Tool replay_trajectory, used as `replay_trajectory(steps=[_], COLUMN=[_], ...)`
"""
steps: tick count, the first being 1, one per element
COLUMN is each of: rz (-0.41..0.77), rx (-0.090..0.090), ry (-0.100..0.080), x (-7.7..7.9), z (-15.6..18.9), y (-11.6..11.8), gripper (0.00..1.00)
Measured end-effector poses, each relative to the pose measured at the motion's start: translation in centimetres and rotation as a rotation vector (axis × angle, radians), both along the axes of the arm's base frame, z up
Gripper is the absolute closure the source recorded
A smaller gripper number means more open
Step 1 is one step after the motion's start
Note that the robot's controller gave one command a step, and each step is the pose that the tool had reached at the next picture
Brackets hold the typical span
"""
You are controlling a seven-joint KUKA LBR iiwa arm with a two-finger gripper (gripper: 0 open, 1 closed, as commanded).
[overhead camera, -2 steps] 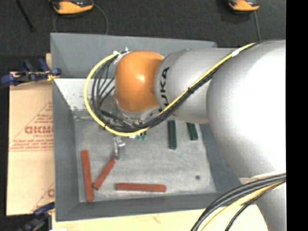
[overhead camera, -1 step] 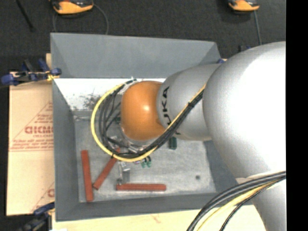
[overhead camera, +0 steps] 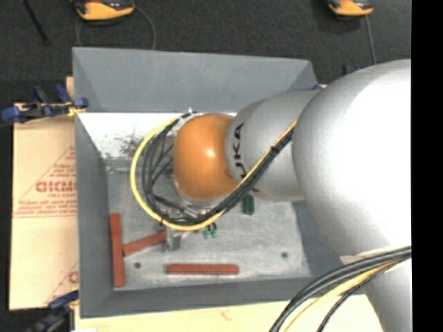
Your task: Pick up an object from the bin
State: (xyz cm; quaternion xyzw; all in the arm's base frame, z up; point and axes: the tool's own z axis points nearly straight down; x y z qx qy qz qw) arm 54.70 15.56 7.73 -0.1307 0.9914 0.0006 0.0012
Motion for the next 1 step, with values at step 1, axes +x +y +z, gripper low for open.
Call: replay_trajectory(steps=[1], rz=[0.005], rx=[0.000], ry=[-0.007], x=[-4.91], z=[14.11], y=[-1.10], gripper=[1.00])
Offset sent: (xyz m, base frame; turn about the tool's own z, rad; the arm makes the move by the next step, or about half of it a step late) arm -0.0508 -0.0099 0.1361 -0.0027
